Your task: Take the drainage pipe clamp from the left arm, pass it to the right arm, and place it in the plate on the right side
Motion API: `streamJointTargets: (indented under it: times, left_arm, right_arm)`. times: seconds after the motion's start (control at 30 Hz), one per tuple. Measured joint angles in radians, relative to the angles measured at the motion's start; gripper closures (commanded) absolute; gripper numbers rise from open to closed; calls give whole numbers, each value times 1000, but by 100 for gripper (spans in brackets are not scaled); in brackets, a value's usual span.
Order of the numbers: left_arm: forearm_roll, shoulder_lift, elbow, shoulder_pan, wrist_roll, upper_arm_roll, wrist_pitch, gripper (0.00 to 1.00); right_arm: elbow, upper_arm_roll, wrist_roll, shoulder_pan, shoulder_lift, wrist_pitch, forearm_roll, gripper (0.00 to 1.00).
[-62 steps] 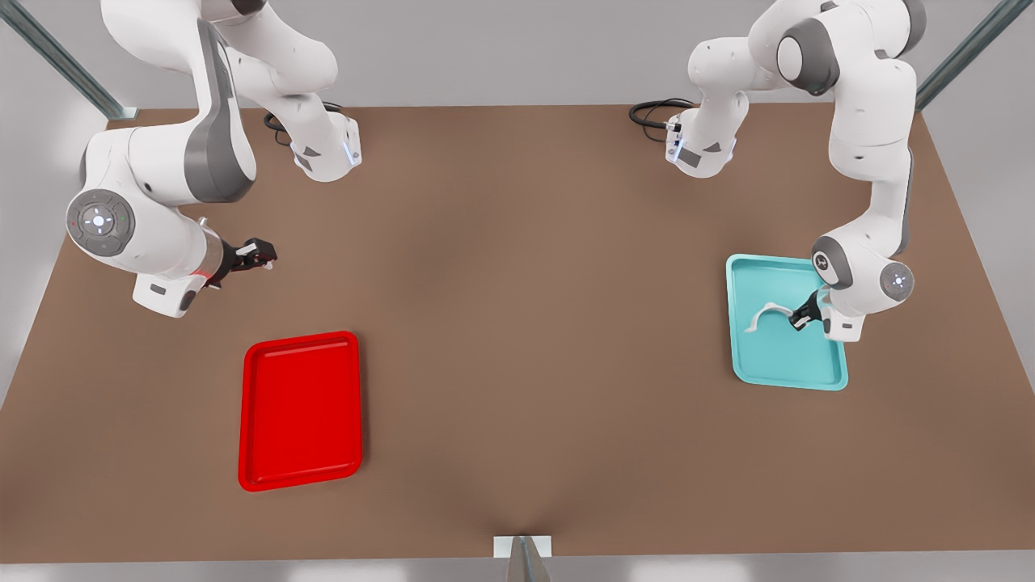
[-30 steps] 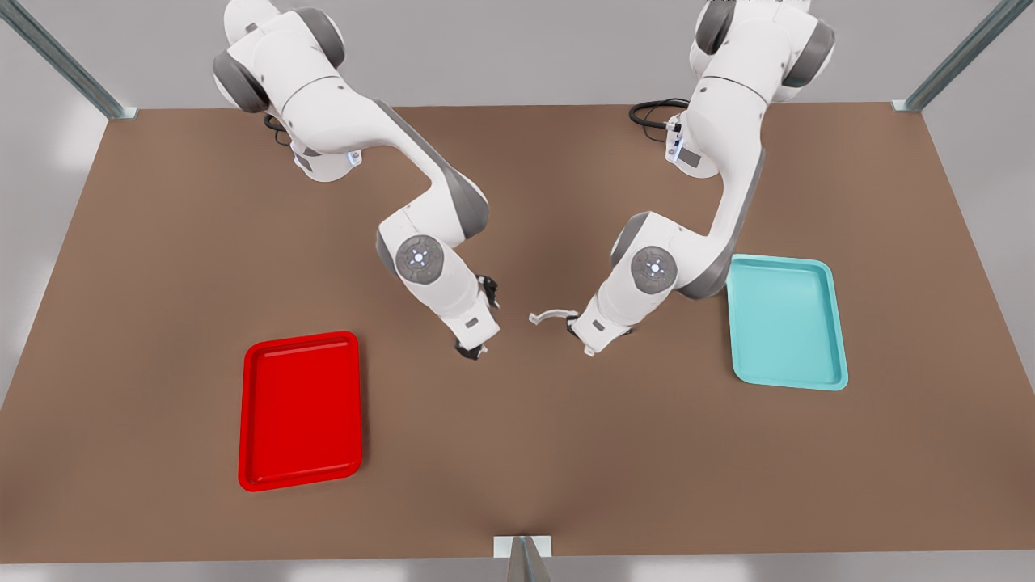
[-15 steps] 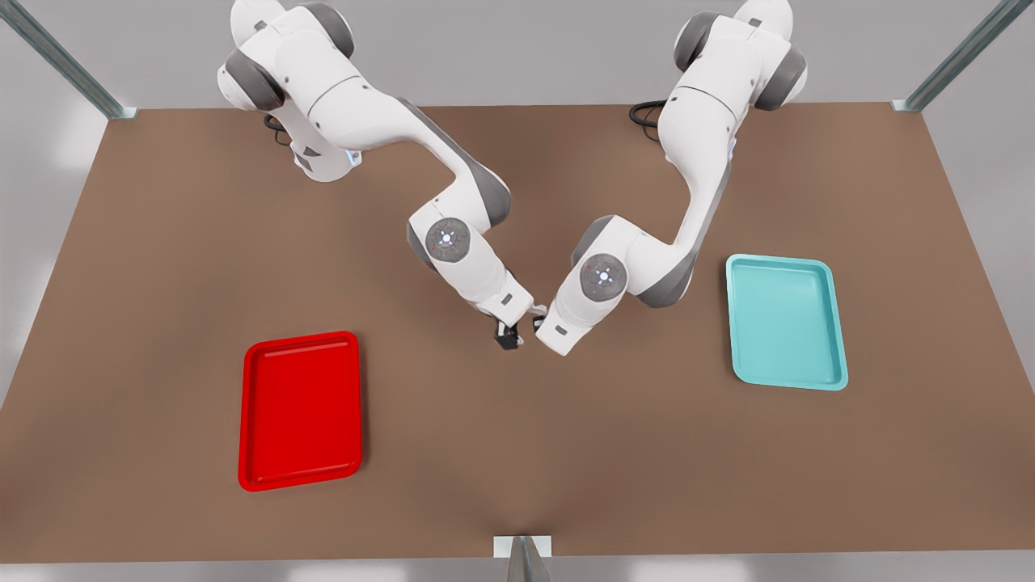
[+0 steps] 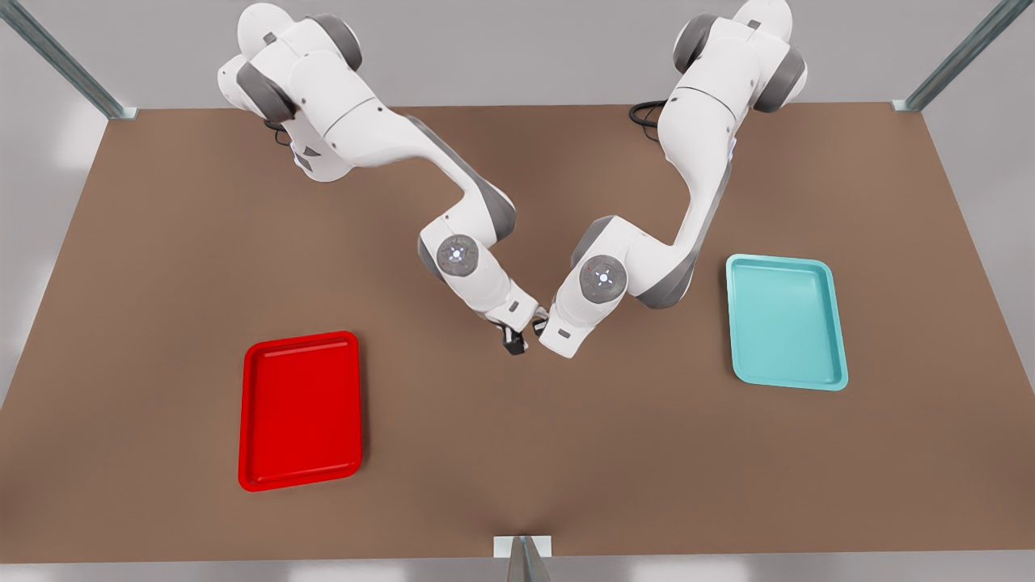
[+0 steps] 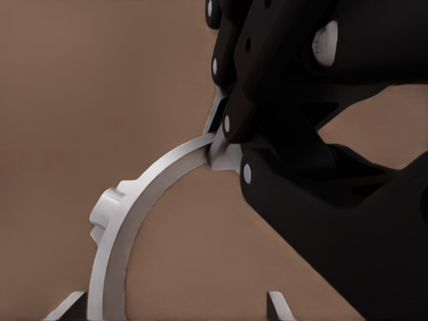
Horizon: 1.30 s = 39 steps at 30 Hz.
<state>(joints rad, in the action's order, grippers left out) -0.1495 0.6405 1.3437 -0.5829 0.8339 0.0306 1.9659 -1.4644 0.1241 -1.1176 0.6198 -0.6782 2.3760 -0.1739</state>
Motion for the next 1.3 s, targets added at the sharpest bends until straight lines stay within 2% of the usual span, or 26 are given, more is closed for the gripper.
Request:
streamJointTargets:
  times: [0.03,0.07,0.1,0.13,0.17,0.2,0.33,0.5,0.67,0.73,0.77,0.83,0.9,1.0,1.13,1.3]
  left_arm:
    - [0,0,-1,0,6,0,0,79]
    - [-1,0,-2,0,11,0,-1,79]
    - [-1,0,-2,0,17,0,-1,79]
    - [-1,0,-2,0,22,0,-2,60]
    - [-4,0,-2,1,25,0,0,5]
    - [-13,0,-3,1,26,0,5,0]
    - [-37,-3,-33,5,25,-2,-1,0]
    - [-49,-5,-187,25,47,-4,-152,0]
    - [19,-8,-328,254,21,-8,-346,0]
    - [70,-50,-351,337,-20,-7,-431,0]
    - [94,-90,-339,372,-42,-7,-475,0]
    - [131,-269,-95,421,-93,-3,-505,0]
    - [153,-318,6,426,-139,10,-524,0]
    - [164,-320,30,426,-200,18,-546,0]
    - [168,-294,-48,408,-266,23,-568,0]
    - [187,-283,-56,404,-331,21,-582,0]
  right_arm:
    - [0,0,-4,-1,-4,7,0,55]
    - [0,0,-9,-1,-5,13,0,74]
    - [0,0,-13,-1,-6,18,-1,79]
    - [0,0,-17,-3,-7,22,-1,79]
    - [0,0,-20,-5,-8,26,-1,79]
    - [0,0,-24,-6,-8,28,-1,79]
    - [0,-1,-37,-14,-6,33,-3,79]
    - [2,-4,-52,-22,-6,33,-1,79]
    - [-5,-6,-63,-37,-6,31,-2,79]
    - [-9,-8,-67,-80,-2,17,0,79]
    - [-10,-9,-69,-113,1,4,2,79]
    - [-10,-11,-80,-199,11,-31,7,79]
    - [-10,-12,-94,-302,29,-79,35,79]
    - [-10,-15,-119,-459,65,-178,100,79]
    - [-12,-32,-164,-652,33,-276,177,79]
    - [-58,-36,-213,-697,-3,-327,212,79]
